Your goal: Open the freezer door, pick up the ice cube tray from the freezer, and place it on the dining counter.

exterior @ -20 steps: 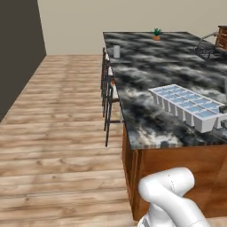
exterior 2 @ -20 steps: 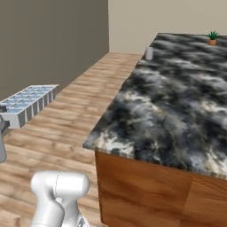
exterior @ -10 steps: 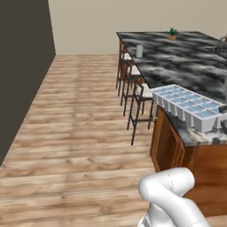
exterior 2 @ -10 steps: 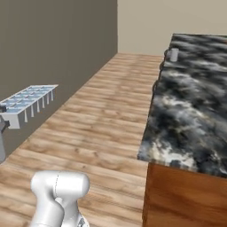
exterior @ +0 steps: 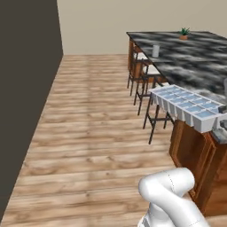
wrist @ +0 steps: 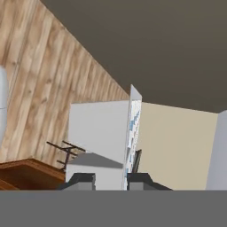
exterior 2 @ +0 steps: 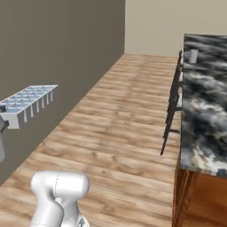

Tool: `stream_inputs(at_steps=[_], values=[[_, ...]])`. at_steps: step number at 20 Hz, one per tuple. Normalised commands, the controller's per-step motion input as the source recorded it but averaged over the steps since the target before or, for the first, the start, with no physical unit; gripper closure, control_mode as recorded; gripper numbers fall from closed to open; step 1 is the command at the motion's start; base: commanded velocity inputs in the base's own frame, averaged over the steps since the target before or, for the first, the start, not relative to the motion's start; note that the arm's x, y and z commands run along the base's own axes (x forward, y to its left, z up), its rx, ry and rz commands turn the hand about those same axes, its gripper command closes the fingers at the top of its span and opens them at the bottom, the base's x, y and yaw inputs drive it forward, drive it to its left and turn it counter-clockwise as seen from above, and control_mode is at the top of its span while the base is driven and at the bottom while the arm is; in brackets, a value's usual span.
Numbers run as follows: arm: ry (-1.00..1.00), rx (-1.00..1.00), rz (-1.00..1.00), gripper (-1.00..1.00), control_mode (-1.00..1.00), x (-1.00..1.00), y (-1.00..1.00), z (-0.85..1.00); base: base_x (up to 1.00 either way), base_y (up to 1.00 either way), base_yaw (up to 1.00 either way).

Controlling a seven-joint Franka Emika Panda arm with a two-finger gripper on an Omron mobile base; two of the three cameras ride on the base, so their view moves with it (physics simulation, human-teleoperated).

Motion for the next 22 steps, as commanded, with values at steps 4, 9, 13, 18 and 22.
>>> stream_inputs(at_steps=[4,9,13,18,22], values=[[0.0,0.0,0.0,1.0,1.0,0.0,0.0,0.0,0.14,0.78,-0.02],[0.0,0.0,0.0,1.0,1.0,0.0,0.0,0.0,0.65,0.44,-0.22],[0.0,0.0,0.0,1.0,1.0,0.0,0.0,0.0,0.97,0.12,-0.32],[0.0,0.0,0.0,1.0,1.0,0.0,0.0,0.0,1.0,0.0,-0.34],[0.0,0.0,0.0,1.0,1.0,0.0,0.0,0.0,0.99,0.0,-0.35]])
